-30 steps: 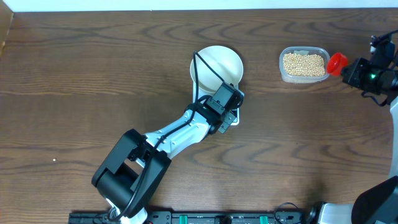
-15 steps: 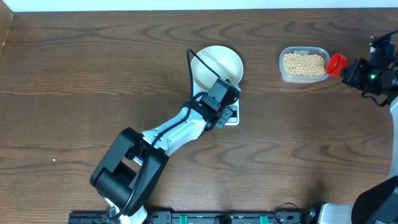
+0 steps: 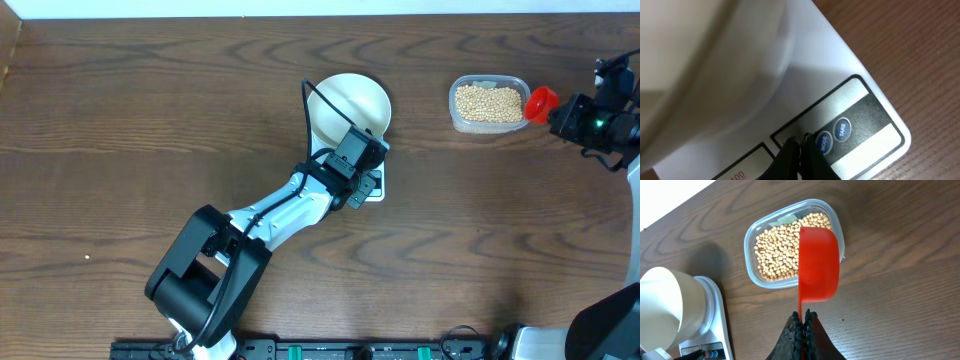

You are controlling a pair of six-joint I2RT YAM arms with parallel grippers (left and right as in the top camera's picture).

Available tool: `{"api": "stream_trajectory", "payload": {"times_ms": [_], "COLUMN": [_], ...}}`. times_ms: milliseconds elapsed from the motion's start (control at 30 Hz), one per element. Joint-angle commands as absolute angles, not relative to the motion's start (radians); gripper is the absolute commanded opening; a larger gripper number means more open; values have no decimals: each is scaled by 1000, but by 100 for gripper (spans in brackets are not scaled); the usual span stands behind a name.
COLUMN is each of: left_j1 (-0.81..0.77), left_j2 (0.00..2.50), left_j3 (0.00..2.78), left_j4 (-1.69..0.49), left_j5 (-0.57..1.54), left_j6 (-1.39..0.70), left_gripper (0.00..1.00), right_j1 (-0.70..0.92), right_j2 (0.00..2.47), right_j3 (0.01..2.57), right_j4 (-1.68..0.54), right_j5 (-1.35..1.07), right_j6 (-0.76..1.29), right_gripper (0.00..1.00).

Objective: Scoop item into bowl and weigh 50g on scale
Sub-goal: 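Press the TARE button with the left gripper tip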

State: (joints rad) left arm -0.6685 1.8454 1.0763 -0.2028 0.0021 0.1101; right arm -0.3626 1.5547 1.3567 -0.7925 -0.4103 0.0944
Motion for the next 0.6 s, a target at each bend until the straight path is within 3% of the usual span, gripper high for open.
{"api": "stream_trajectory", "payload": {"times_ms": [0,567], "left_j1": [-667,-657], "left_j2": [1866,1847], "left_j3": [1103,1104], "left_j4": [-212,-230], "left_j5": [19,15], "left_j6": [119,119], "left_gripper": [7,7], "right_j1": [-359,-359], "right_j2": [1541,1541], "right_j3": [1365,1365], "right_j4": [-795,-805], "right_j5": [-410,-410], "right_j6": [88,88], "right_gripper": [1,1]}}
